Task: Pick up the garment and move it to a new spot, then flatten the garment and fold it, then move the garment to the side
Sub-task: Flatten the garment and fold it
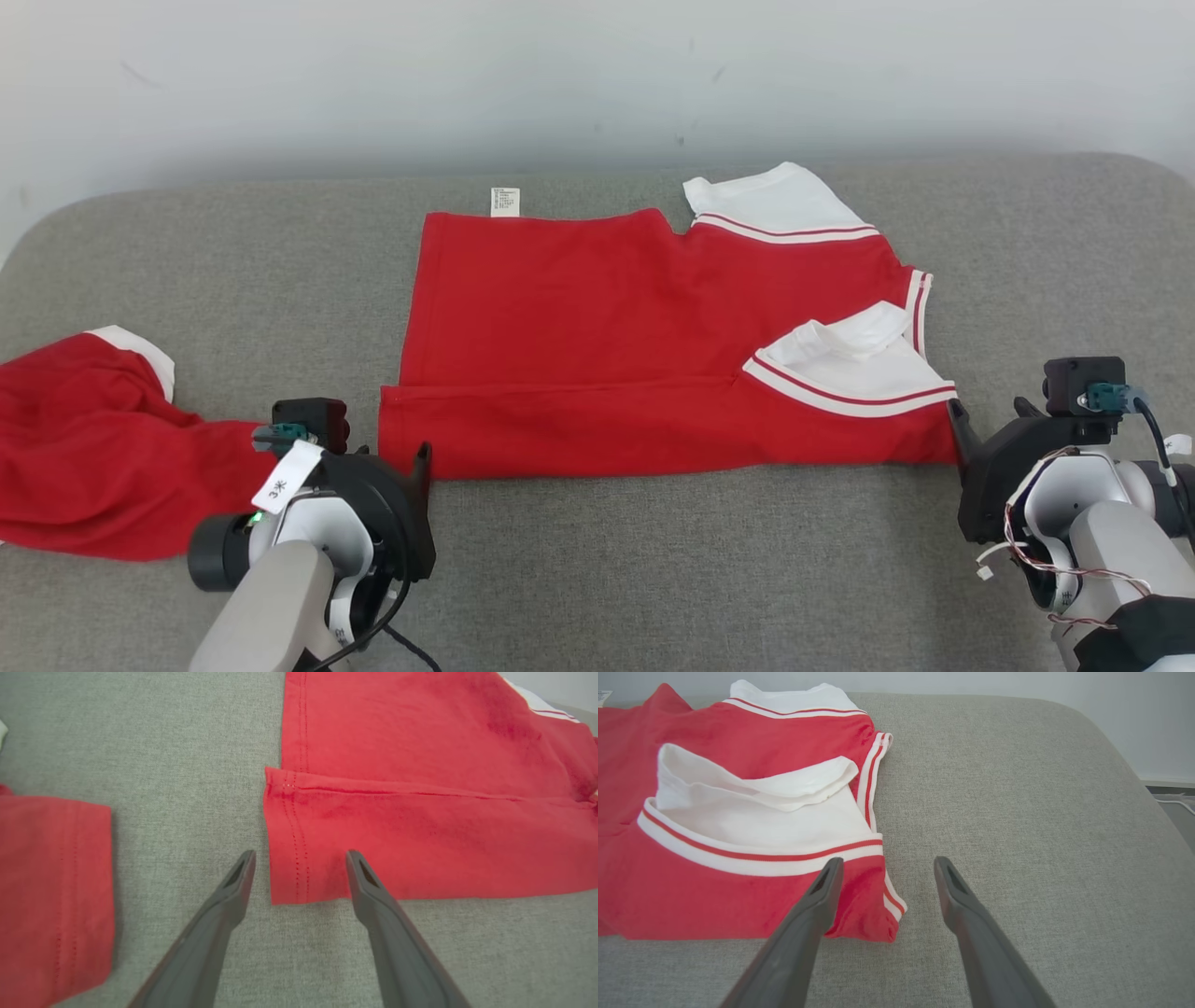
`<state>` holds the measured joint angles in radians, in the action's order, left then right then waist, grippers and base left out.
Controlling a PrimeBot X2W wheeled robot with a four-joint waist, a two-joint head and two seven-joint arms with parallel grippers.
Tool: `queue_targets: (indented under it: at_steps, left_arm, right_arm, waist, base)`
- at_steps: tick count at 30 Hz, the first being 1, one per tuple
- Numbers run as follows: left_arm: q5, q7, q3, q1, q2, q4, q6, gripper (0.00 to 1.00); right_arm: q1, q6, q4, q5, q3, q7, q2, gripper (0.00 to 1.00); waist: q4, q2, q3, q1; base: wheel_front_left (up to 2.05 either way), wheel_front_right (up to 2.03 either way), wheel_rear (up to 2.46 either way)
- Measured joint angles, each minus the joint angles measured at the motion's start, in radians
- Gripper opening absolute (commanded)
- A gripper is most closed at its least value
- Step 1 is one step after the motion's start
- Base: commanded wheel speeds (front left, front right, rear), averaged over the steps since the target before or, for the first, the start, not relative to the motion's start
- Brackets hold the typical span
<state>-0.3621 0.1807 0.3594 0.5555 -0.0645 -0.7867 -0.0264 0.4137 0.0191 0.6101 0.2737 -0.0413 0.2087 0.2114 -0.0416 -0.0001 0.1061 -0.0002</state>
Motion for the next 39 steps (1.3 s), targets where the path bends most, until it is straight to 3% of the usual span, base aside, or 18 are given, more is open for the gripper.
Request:
queue_targets:
  at_steps: [23, 24, 25, 26, 37, 38, 39]
  left_arm:
    - [0.014, 0.077, 0.033, 0.050, 0.001, -0.034, -0.026, 1.00]
    - [0.015, 0.077, 0.034, 0.052, 0.002, -0.033, -0.026, 1.00]
    - [0.016, 0.080, 0.034, 0.055, 0.002, -0.034, -0.026, 1.00]
    - [0.016, 0.084, 0.034, 0.059, 0.002, -0.036, -0.026, 1.00]
    - [-0.021, 0.120, 0.013, 0.069, 0.008, -0.043, -0.016, 1.00]
    - [-0.029, 0.125, 0.013, 0.070, 0.008, -0.044, -0.012, 0.85]
    - [-0.028, 0.128, 0.015, 0.070, 0.008, -0.045, -0.008, 0.48]
  right_arm:
    - [-0.004, 0.029, 0.003, 0.008, 0.007, 0.091, -0.004, 1.00]
    - [-0.004, 0.029, 0.003, 0.009, 0.007, 0.092, -0.006, 0.67]
    - [-0.003, 0.029, 0.003, 0.013, 0.007, 0.095, -0.008, 0.20]
    - [0.000, 0.029, 0.004, 0.016, 0.007, 0.099, -0.009, 0.00]
    - [0.006, 0.026, 0.005, 0.017, 0.007, 0.101, -0.010, 0.00]
    - [0.006, 0.026, 0.005, 0.017, 0.007, 0.101, -0.010, 0.00]
    - [0.007, 0.026, 0.005, 0.017, 0.007, 0.101, -0.010, 0.00]
  waist:
    - [0.009, 0.0001, 0.087, 0.0002]
    - [0.010, 0.0001, 0.090, 0.0001]
    - [0.011, 0.0000, 0.093, 0.0001]
    - [0.013, 0.0001, 0.095, 0.0001]
    - [0.016, 0.0002, 0.097, 0.0002]
    - [0.015, 0.0002, 0.096, 0.0002]
    - [0.015, 0.0001, 0.095, 0.0002]
  base:
    - [0.00, 0.00, 0.00]
    - [0.00, 0.00, 0.00]
    - [0.00, 0.00, 0.00]
    - [0.00, 0.00, 0.00]
    - [0.00, 0.00, 0.00]
    - [0.00, 0.00, 0.00]
    - [0.00, 0.00, 0.00]
